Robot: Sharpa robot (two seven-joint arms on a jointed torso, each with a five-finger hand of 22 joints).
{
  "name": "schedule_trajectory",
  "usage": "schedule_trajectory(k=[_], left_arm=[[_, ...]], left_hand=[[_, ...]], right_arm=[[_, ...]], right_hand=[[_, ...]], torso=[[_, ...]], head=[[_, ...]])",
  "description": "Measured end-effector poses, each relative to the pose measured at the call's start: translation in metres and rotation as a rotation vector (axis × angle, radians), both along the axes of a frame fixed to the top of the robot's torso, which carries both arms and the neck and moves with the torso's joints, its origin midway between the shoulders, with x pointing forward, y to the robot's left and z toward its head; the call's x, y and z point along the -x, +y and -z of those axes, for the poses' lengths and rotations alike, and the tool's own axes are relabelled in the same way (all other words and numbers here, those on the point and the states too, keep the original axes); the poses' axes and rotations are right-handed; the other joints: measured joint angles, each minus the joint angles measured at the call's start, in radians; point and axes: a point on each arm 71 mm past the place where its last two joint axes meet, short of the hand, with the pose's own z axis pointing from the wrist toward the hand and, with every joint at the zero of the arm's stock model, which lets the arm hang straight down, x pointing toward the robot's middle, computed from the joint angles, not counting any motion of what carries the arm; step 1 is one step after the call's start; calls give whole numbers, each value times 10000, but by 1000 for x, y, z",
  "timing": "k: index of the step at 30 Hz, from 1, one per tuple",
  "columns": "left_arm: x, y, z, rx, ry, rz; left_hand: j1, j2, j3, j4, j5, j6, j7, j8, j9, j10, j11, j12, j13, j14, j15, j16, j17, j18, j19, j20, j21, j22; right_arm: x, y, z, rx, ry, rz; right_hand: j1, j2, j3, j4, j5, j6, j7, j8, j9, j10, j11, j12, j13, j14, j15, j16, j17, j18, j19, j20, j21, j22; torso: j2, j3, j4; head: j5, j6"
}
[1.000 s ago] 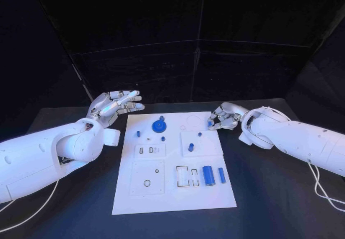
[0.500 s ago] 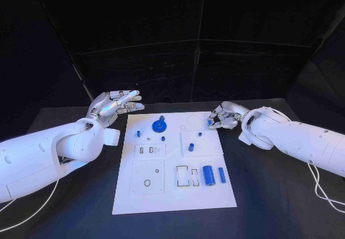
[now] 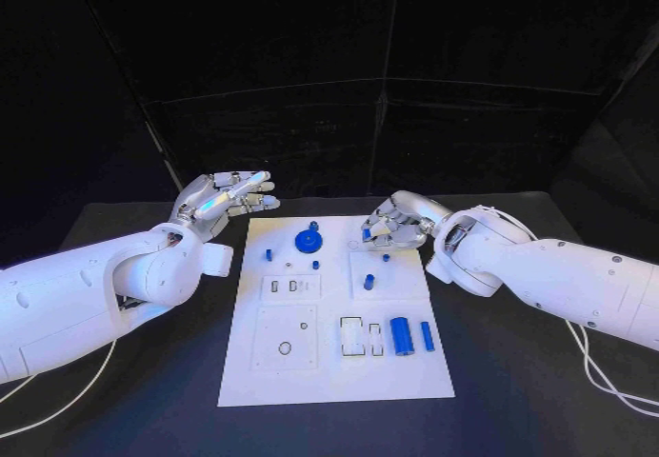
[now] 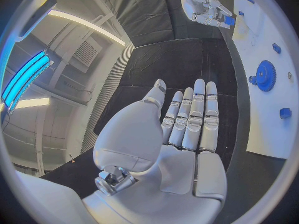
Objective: Assemble the parts on the task board
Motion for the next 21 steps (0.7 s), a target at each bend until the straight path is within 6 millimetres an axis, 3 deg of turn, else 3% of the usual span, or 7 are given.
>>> schedule_trajectory(k=[11, 21], left_arm=[[-2, -6, 0, 17, 3, 75], [-3, -8, 0, 24, 4, 109]], left_hand=[[0, 0, 0, 0, 0, 36, -36, 0, 0, 0, 0, 0, 0, 0, 0, 0, 0, 0, 0, 0, 0, 1], [0, 0, 0, 0, 0, 36, -36, 0, 0, 0, 0, 0, 0, 0, 0, 0, 0, 0, 0, 0, 0, 2]], right_arm=[[10, 73, -2, 336, -43, -564], [26, 107, 14, 1243, -40, -975]], right_hand=[[-2, -1, 74, -23, -9, 17, 17, -22, 2, 0, 1, 0, -50, -36, -36, 0, 0, 0, 0, 0, 0, -16], [-72, -73, 74, -23, 7, 17, 17, -8, 6, 0, 1, 0, -58, -36, -35, 0, -1, 0, -1, 1, 0, -55]], torso=[[-2, -2, 5], [0, 22, -12]], head=[[479, -134], [714, -252]])
